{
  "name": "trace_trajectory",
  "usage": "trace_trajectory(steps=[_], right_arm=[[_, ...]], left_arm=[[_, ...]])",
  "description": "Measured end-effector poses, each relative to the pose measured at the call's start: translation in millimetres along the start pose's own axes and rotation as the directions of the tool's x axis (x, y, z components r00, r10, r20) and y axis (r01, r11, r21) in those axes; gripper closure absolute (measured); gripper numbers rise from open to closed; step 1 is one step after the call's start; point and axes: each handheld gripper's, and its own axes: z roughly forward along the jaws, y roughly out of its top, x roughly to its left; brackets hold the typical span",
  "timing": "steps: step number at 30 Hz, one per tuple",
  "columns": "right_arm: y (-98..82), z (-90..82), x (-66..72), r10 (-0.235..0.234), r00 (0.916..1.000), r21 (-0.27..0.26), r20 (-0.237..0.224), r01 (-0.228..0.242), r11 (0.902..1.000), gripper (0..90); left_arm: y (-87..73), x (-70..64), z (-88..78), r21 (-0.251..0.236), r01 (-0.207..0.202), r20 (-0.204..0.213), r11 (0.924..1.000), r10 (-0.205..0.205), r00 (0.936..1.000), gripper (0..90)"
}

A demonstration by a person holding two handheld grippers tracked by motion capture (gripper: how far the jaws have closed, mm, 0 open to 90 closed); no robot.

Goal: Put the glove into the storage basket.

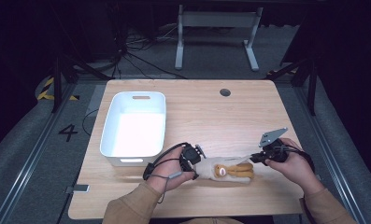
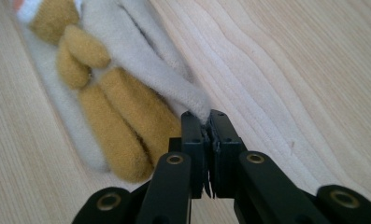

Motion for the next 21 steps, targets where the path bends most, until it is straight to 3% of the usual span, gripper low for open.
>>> trace_trajectory(steps=[5,6,8,13,14,17,21], right_arm=[[-1.8,3.4,-1.7,-0.03,0.9995,0.013,0.014,0.03,0.9995,80.9],[-2.7,5.0,-2.5,-0.064,0.9975,0.03,0.029,0.064,0.9975,74.0],[-4.7,4.4,-3.6,-0.078,0.9963,0.041,0.035,0.076,0.9962,73.2],[-5.4,-5.5,-4.3,-0.059,0.9975,0.024,0.039,0.058,0.998,81.0],[-4.1,-11.2,-2.9,-0.055,0.9976,0.017,0.041,0.054,0.9984,87.2],[-1.8,-16.9,1.7,-0.053,0.9983,-0.011,0.022,0.054,0.9985,89.1],[2.9,-5.3,10.2,-0.073,0.9972,-0.027,-0.015,0.072,0.997,89.3]], left_arm=[[-0.3,2.1,1.4,0.004,0.01,0.02,0.9999,-0.01,0.9997,82.1],[-0.9,2.5,-0.9,-0.008,0.012,0.025,0.9999,-0.012,0.9996,79.8],[-2.4,3.1,-4.4,-0.006,0.021,0.029,0.9998,-0.02,0.9994,76.2],[-5.1,4.3,-15.7,-0.025,0.032,0.014,0.9992,-0.032,0.9994,74.4],[-5.5,4.3,-20.1,-0.048,0.034,0.006,0.9983,-0.034,0.9994,74.3],[-4.0,3.2,-24.5,-0.069,0.028,0.003,0.9972,-0.028,0.9996,74.2],[-1.1,2.0,-24.4,-0.083,0.018,0.007,0.9964,-0.018,0.9998,74.2]])
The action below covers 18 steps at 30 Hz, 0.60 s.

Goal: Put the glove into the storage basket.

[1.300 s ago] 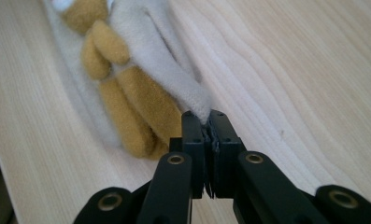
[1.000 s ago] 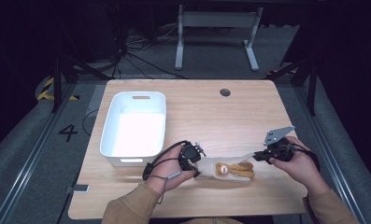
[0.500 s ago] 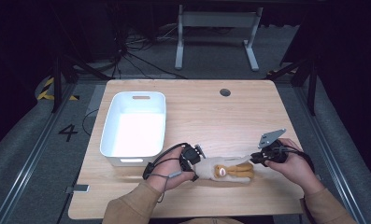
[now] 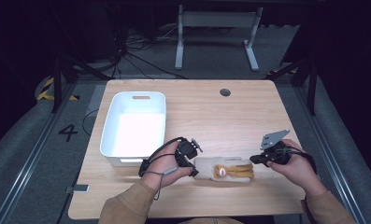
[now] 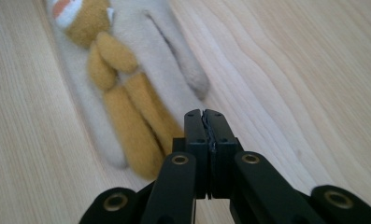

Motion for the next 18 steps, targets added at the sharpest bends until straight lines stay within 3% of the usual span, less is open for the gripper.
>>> trace_trajectory(steps=[5,8,11,18], right_arm=[[1.3,21.7,-1.3,0.018,0.9995,-0.014,0.024,-0.018,0.9998,89.3],[0.4,25.8,-3.2,0.03,0.9992,-0.013,0.026,-0.029,0.9995,89.1],[-1.1,20.9,-2.1,0.037,0.9987,-0.036,0.036,-0.036,0.9987,88.8],[-10.6,2.1,-3.8,0.076,0.9953,-0.084,0.06,-0.071,0.9939,87.4]], left_arm=[[3.7,-2.0,1.0,-0.025,-0.014,0.001,0.9996,0.014,0.9999,72.2],[5.2,-2.4,-0.1,-0.043,-0.03,-0.006,0.9986,0.03,0.9995,68.9],[8.8,-3.2,-2.2,-0.085,-0.047,-0.019,0.9953,0.046,0.9988,64.5],[15.4,-4.4,-1.6,-0.106,-0.071,-0.036,0.9918,0.067,0.9971,58.0]])
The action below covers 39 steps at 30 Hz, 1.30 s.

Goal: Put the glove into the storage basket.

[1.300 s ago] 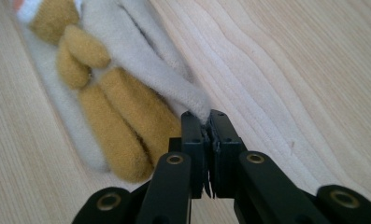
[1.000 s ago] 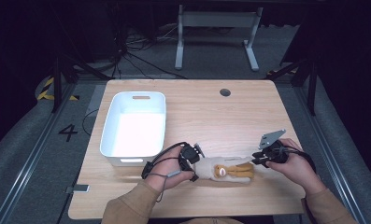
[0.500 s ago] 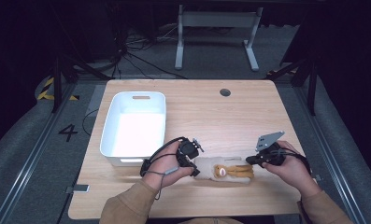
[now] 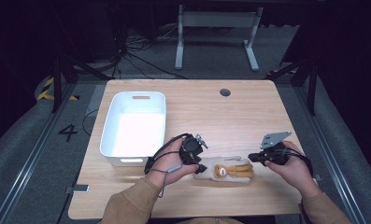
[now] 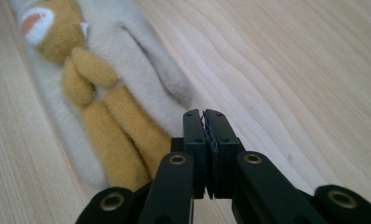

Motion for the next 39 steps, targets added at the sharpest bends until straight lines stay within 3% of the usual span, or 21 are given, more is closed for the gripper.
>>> trace_trajectory(steps=[13,30,36,39], right_arm=[[-12.1,-23.1,-11.0,0.076,0.9969,-0.06,0.02,-0.075,0.9954,78.2],[-18.3,-27.2,-16.8,0.116,0.9931,-0.078,-0.015,-0.117,0.9901,72.8],[-18.9,-25.1,-18.8,0.116,0.9931,-0.081,-0.02,-0.117,0.9899,70.3],[-19.0,-23.7,-18.9,0.124,0.9911,-0.087,-0.048,-0.128,0.9879,69.5]], left_arm=[[10.0,-5.0,0.7,-0.049,-0.051,-0.052,0.9975,0.048,0.9975,42.6],[25.4,-17.1,21.5,-0.041,-0.125,-0.043,0.9913,0.123,0.9915,31.3],[27.1,-17.1,40.3,-0.014,-0.17,-0.032,0.9853,0.17,0.9849,24.8],[27.4,-17.2,47.4,-0.001,-0.217,-0.006,0.9763,0.216,0.9763,18.3]])
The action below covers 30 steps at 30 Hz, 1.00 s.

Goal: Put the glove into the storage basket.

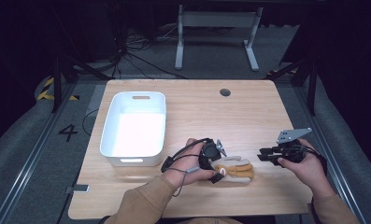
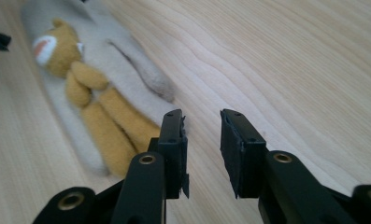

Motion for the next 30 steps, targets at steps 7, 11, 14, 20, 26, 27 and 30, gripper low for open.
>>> trace_trajectory(steps=[7,11,14,20,26,27,30], right_arm=[[1.1,1.0,2.2,-0.002,0.9998,-0.001,-0.02,0.002,1.0,68.7],[0.9,1.0,1.9,0.003,0.9997,-0.003,-0.024,-0.003,1.0,67.8],[0.7,1.4,2.3,0.012,0.9994,-0.001,-0.033,-0.012,0.9999,67.6],[0.4,3.2,2.3,0.012,0.9992,-0.002,-0.037,-0.012,0.9999,66.4],[-0.1,3.5,1.9,0.02,0.9991,-0.005,-0.036,-0.02,0.9998,65.0],[-0.1,3.4,1.8,0.022,0.999,-0.004,-0.038,-0.022,0.9997,64.9],[-0.2,3.7,1.9,0.023,0.999,-0.007,-0.039,-0.023,0.9997,64.5]], left_arm=[[1.8,4.1,10.3,0.002,-0.02,-0.025,0.9998,0.02,0.9995,18.4],[1.7,5.7,14.7,0.014,-0.036,-0.027,0.9992,0.037,0.999,18.3],[1.3,6.2,20.0,0.028,-0.05,-0.017,0.9984,0.051,0.9986,17.8],[1.8,6.7,26.0,0.045,-0.049,-0.013,0.9978,0.05,0.9987,17.8],[2.7,7.6,32.1,0.068,-0.05,-0.014,0.9964,0.051,0.9986,16.8],[2.7,7.6,32.1,0.068,-0.05,-0.014,0.9964,0.051,0.9986,16.8],[2.4,8.0,38.7,0.104,-0.062,-0.036,0.9927,0.066,0.9972,16.2]])
